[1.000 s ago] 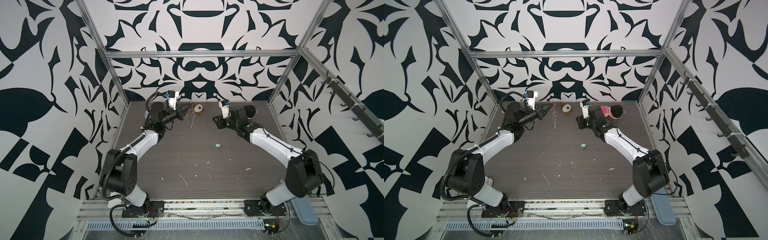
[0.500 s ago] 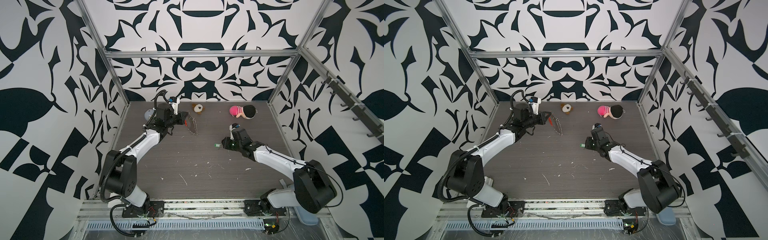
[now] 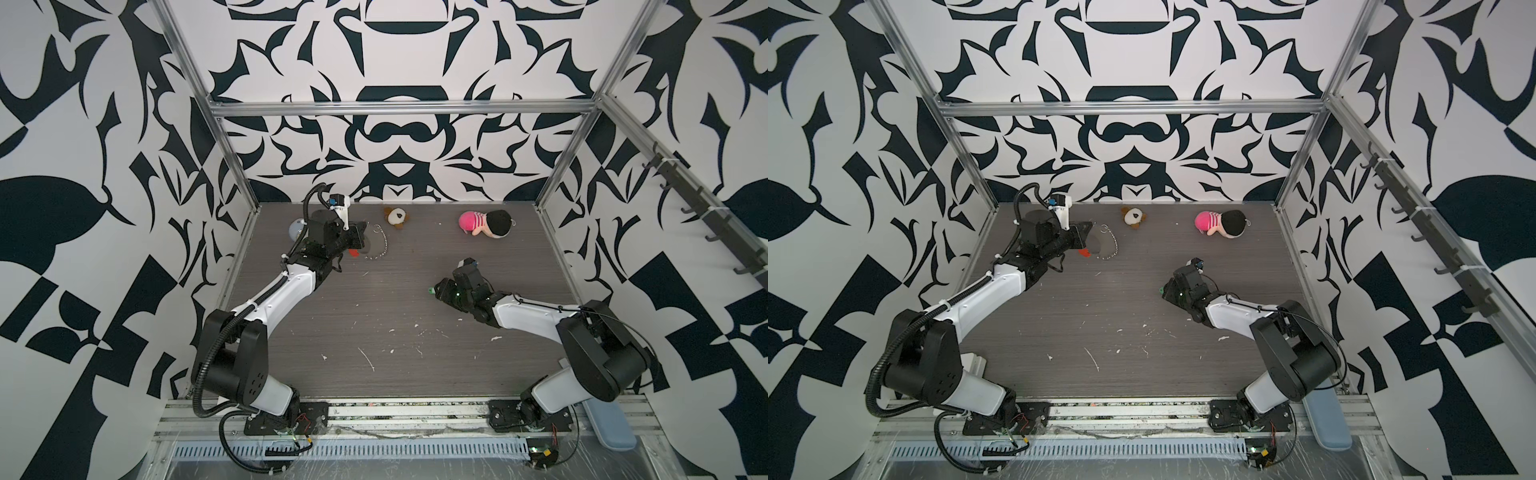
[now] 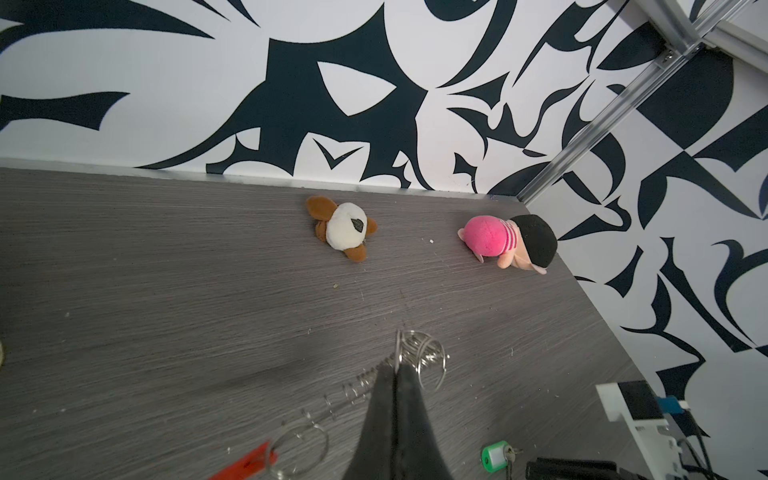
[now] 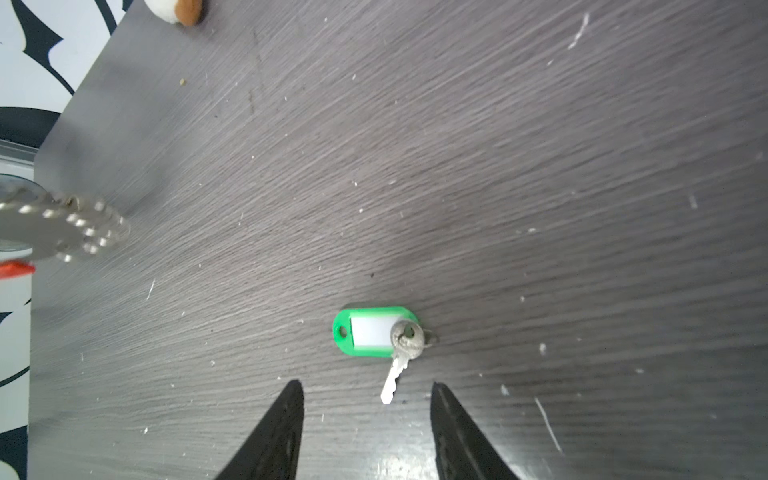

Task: Put the keys on the keyring
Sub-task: 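Release the keyring with the right gripper while the left gripper keeps holding it, then lower the right gripper onto the green-tagged key and grasp its ring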

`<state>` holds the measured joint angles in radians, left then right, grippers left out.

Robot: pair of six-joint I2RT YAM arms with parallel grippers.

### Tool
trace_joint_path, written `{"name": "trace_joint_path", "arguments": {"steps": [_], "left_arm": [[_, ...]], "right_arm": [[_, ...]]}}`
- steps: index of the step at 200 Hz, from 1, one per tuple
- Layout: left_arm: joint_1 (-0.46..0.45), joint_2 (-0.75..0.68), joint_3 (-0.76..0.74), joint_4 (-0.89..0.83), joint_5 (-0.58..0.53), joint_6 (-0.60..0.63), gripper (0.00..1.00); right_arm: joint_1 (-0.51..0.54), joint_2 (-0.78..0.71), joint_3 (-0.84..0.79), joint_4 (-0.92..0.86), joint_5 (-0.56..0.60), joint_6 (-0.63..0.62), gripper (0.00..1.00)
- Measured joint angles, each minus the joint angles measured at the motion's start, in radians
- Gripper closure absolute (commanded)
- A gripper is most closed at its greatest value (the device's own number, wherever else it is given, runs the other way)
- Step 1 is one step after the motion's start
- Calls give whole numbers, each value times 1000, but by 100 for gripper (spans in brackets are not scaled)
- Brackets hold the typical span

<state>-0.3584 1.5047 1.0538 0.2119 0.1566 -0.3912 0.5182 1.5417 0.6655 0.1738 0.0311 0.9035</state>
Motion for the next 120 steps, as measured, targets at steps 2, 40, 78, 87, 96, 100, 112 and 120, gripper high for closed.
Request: {"name": "trace_joint_path", "arguments": {"steps": [2,40,78,87,96,100,112,120], "left_arm": [[0,0,0,0,0,0,100],[0,-4,-1,19,8,-1,100],[-1,-8,0,29,9,4,100],[-1,-8,0,29,13,5,100],[-1,-8,0,29,16,6,100],[-1,-8,0,30,17,6,100],[-1,-8,0,31,20,8,100],[-1,-8,0,32,20,9,100]], "right_arm": [[0,3,1,2,0,0,46],[-8,62,12,3,10,0,46],[-13,97,38,21,11,14,46],[-14,113,53,30,9,18,46],[-14,132,71,37,7,19,46],[-15,141,80,39,6,21,46],[-15,166,105,46,6,22,46],[-19,182,123,49,5,22,47]]}}
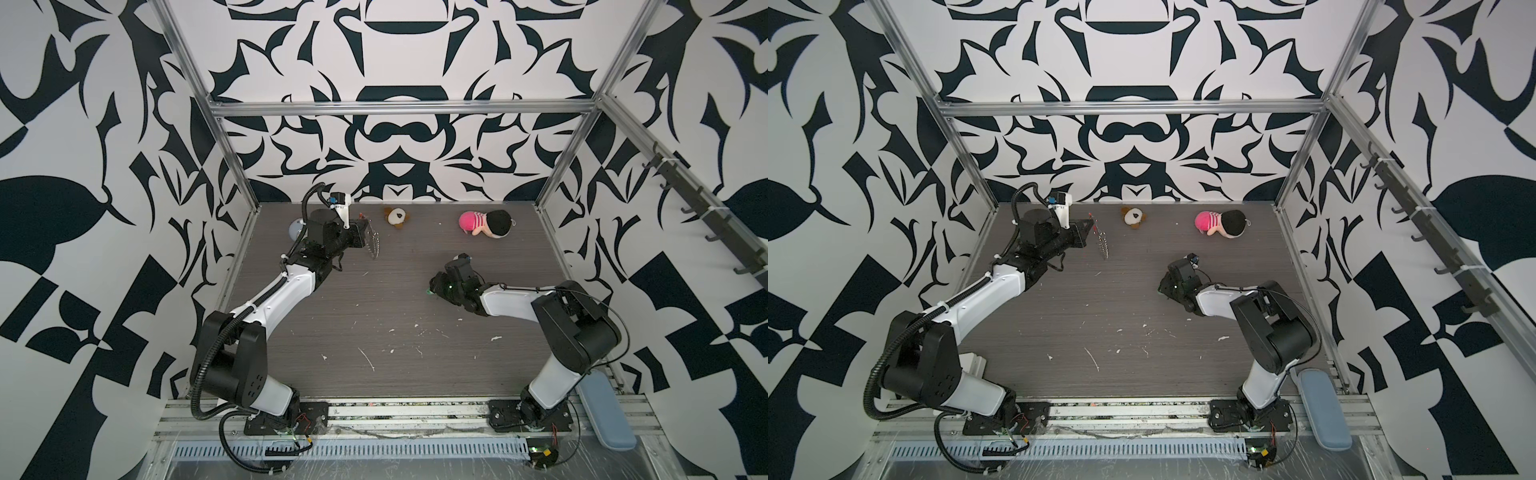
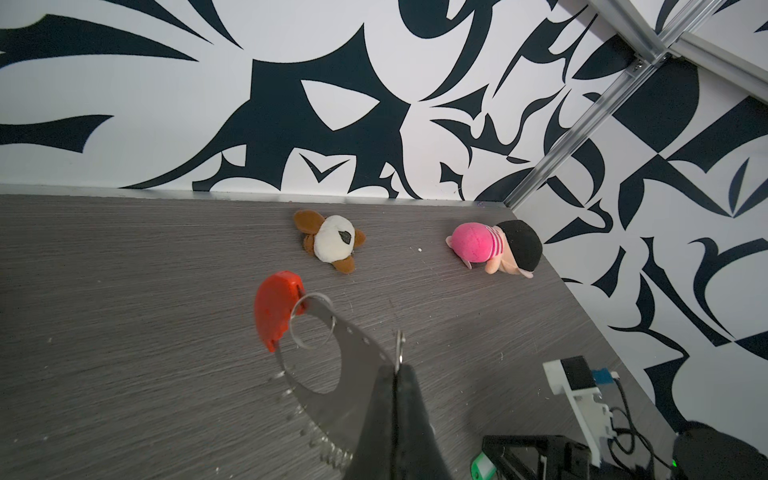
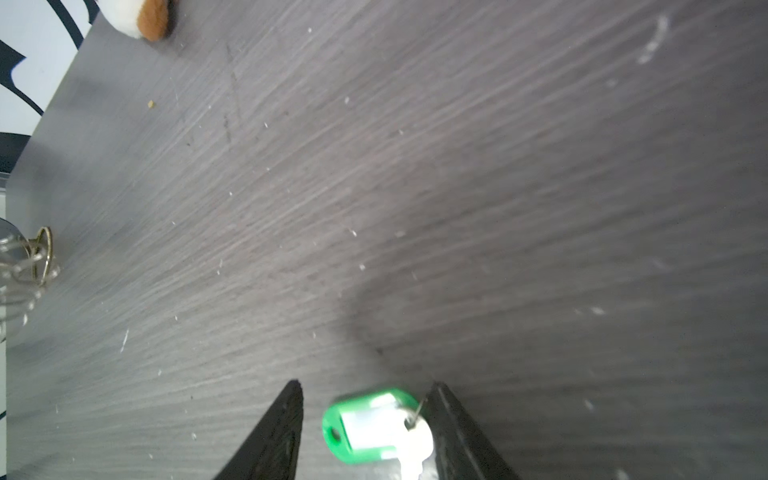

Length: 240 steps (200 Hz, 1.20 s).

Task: Put the keys on the keyring
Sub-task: 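Lower the right gripper onto the green-tagged key and grasp its ring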

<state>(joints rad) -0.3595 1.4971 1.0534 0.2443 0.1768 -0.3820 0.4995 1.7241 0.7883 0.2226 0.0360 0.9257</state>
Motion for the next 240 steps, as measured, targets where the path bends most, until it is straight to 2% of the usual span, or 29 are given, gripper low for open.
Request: {"name": "trace_joint_path", "arguments": {"steps": [51,89,126,159,172,240], "left_arm": [[0,0,0,13,3,8,100],[0,-6,0,14,3,17,100],[0,-10,0,42,3,16,100],[0,-7,0,76,3,1,100],[0,-2,0,97,5,-10,100],[0,40,3,109,30,-29,100]], "right_arm": [[-7,75,87,7,-25,3,48],[-7,53,84,-17,2,-26,49],[-7,-31,72,-84,52,-192,53],[-7,-52,71,-124,39,-363,54],[-7,-52,70,-138,32,-408,57],[32,-51,42,-166,39,-444,68]]}}
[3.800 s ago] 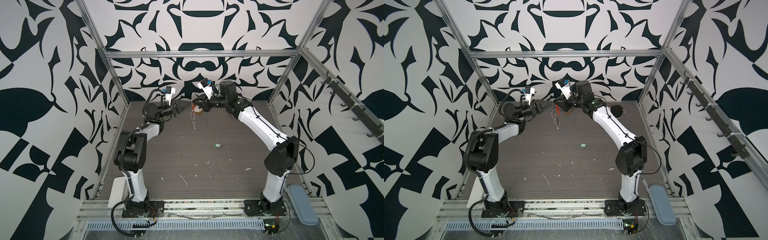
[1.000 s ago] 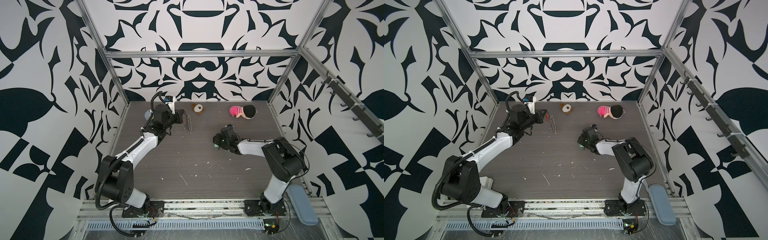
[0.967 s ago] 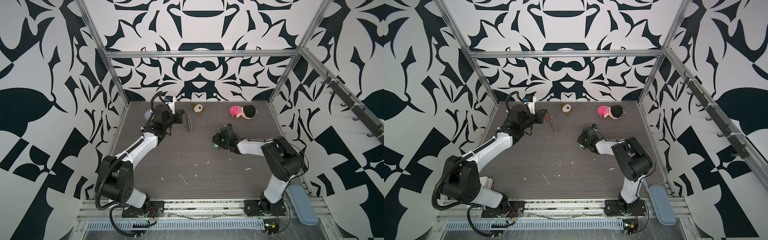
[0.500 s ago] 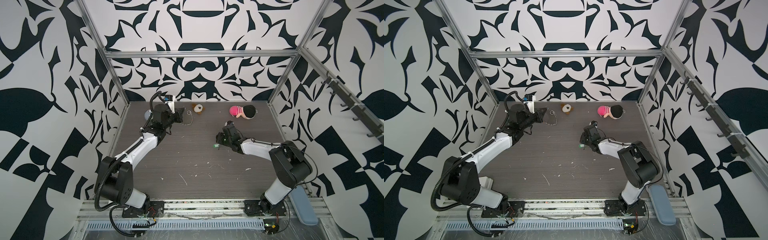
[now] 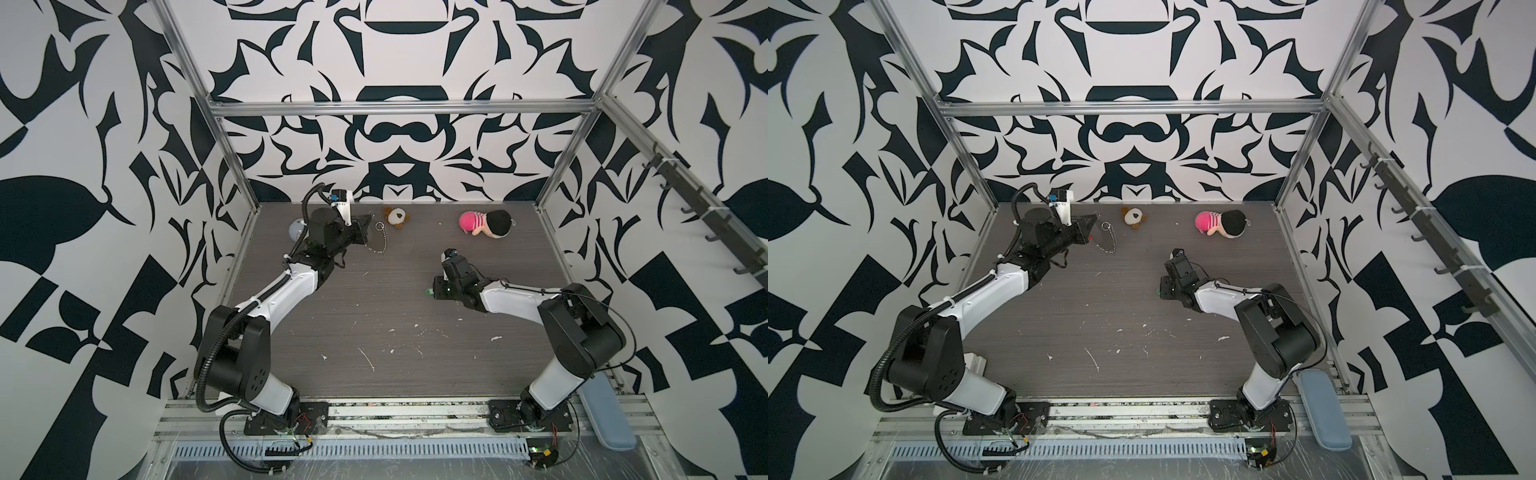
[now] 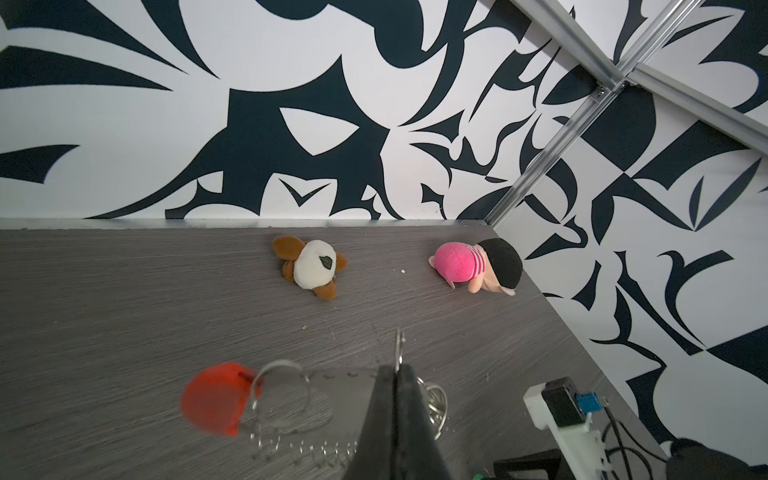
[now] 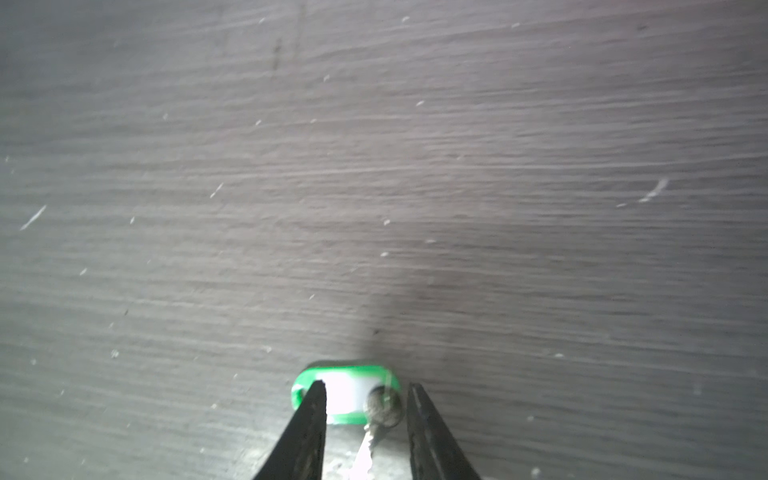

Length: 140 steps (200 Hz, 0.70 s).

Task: Put the keys on the keyring
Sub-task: 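Lower the right gripper onto the green-tagged key and grasp its ring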

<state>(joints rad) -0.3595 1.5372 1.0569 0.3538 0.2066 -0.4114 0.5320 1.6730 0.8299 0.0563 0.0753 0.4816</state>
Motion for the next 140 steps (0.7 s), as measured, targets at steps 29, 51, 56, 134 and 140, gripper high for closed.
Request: {"name": "trace_joint_path", "arguments": {"steps": [29,51,56,134,140], "left_arm": [[0,16,9,-6,8,-5,100],[-1,17,12,-7,16,-8,100],[-1,17,13,-8,18,-8,100],[-7,26,40,-24,28,-8,100],[-7,26,42,-24,29,-8,100]], "right_arm": [[13,14,0,0,3,-9,71],[13,24,0,-3,17,-12,72],[13,24,0,-5,21,-13,73],[13,-31,-14,-3,26,-21,72],[13,-45,-18,-3,28,-21,72]]}}
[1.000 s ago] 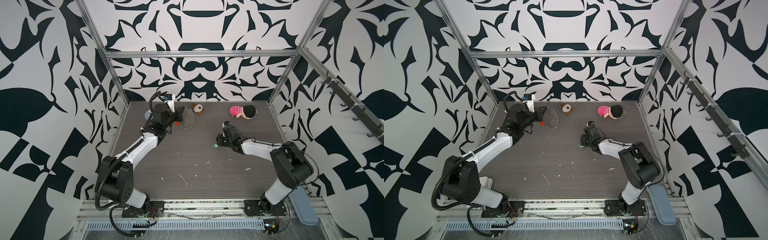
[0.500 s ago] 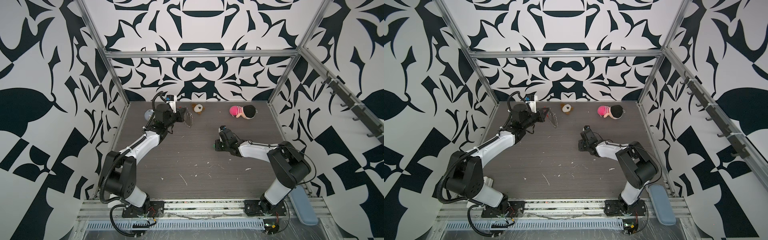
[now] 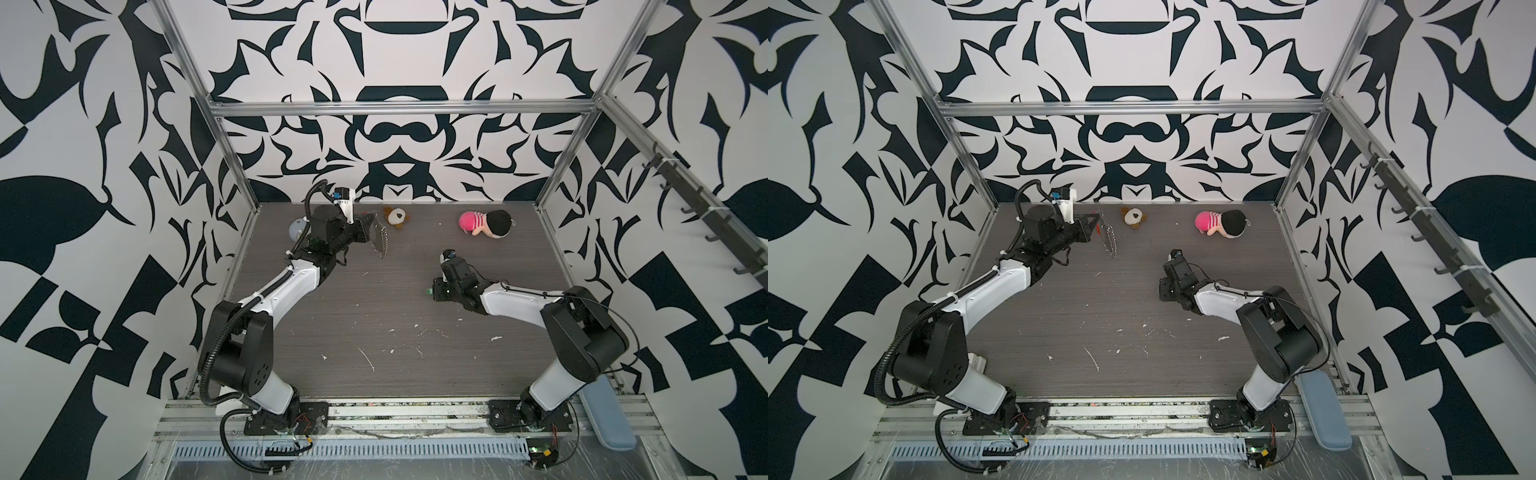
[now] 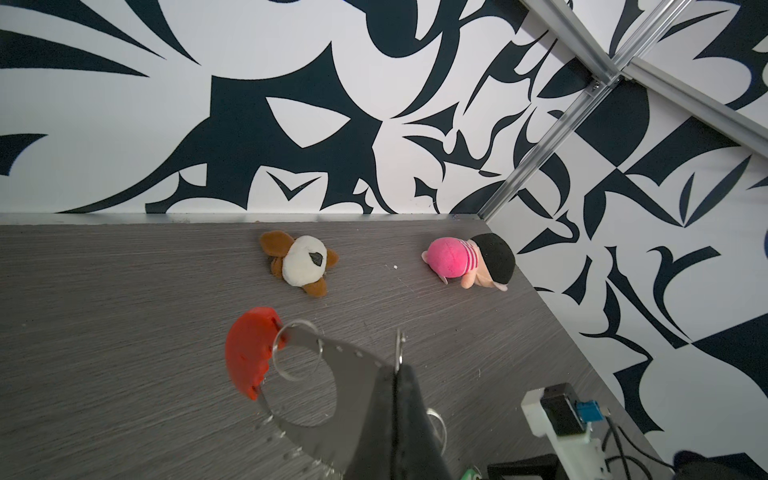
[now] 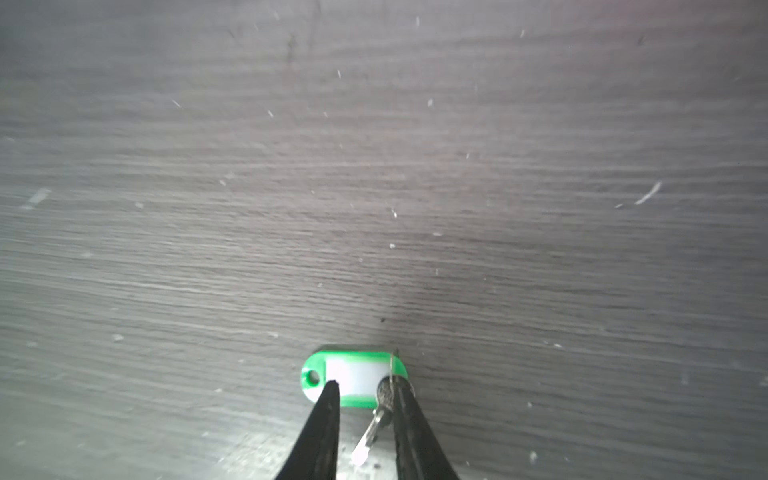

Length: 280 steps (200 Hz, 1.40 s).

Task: Put the keys on the keyring
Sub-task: 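Lower the right gripper onto the green-tagged key and grasp its ring, then lift the green-tagged key with the right gripper toward the left gripper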

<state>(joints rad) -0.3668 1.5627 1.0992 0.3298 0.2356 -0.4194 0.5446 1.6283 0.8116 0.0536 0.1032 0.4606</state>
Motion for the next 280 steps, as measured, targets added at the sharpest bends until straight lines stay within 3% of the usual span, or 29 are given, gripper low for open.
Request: {"name": "trace_joint_path", "arguments": {"steps": [42,237,280], "left_arm": [[-5,1,2,-1,2,0,100],[-7,1,2,-16,16,1,100],[-7,1,10,-20,17,3,100]], "right_arm": [[0,-45,-7,3,37,4,74],[-2,91,27,-33,51,-16,85],[-2,93,28,-19,56,-24,100]]}}
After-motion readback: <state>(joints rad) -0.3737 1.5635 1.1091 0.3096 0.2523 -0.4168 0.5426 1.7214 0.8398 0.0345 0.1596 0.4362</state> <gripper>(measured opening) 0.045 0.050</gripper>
